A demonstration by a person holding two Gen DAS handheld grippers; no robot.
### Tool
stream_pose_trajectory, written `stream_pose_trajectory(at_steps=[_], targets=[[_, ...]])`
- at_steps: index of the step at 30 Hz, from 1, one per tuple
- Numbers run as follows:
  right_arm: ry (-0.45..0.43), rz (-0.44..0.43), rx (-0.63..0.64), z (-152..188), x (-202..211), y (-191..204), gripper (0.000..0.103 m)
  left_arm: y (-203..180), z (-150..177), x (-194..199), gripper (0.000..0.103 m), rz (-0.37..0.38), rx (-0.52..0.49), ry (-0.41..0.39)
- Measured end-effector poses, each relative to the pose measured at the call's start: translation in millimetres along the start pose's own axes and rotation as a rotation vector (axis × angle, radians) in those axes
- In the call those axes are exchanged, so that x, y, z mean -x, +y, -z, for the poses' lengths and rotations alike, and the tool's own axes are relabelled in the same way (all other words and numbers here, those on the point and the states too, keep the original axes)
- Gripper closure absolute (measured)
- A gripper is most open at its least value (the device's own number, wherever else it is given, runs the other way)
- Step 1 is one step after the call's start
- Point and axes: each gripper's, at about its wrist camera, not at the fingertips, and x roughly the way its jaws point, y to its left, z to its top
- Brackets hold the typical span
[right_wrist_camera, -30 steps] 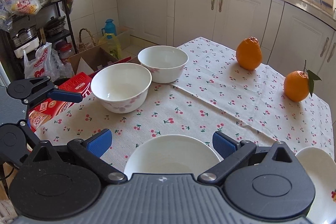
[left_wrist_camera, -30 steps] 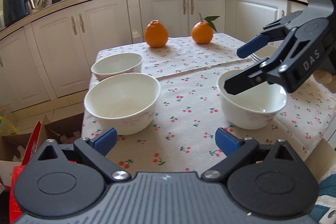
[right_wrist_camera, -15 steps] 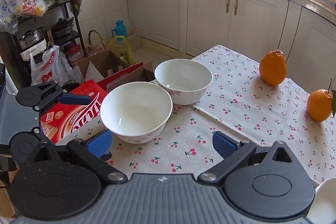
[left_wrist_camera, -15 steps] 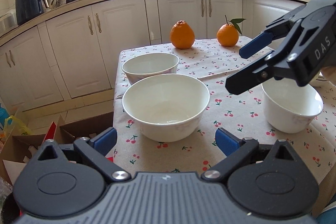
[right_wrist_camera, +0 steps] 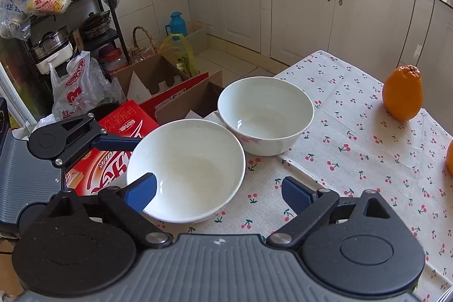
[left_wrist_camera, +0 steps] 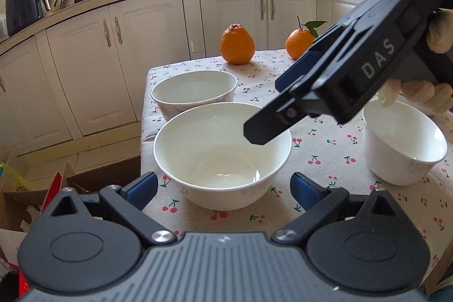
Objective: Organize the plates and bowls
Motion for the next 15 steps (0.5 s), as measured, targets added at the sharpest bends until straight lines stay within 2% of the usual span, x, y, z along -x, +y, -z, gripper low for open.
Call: stream_pose_trajectory(at_steps=[15], targets=[[0.068,-0.079,-0.040,-15,-31,-14,0.036,8,-2,-4,0.007,0.031,0.015,-0.010]])
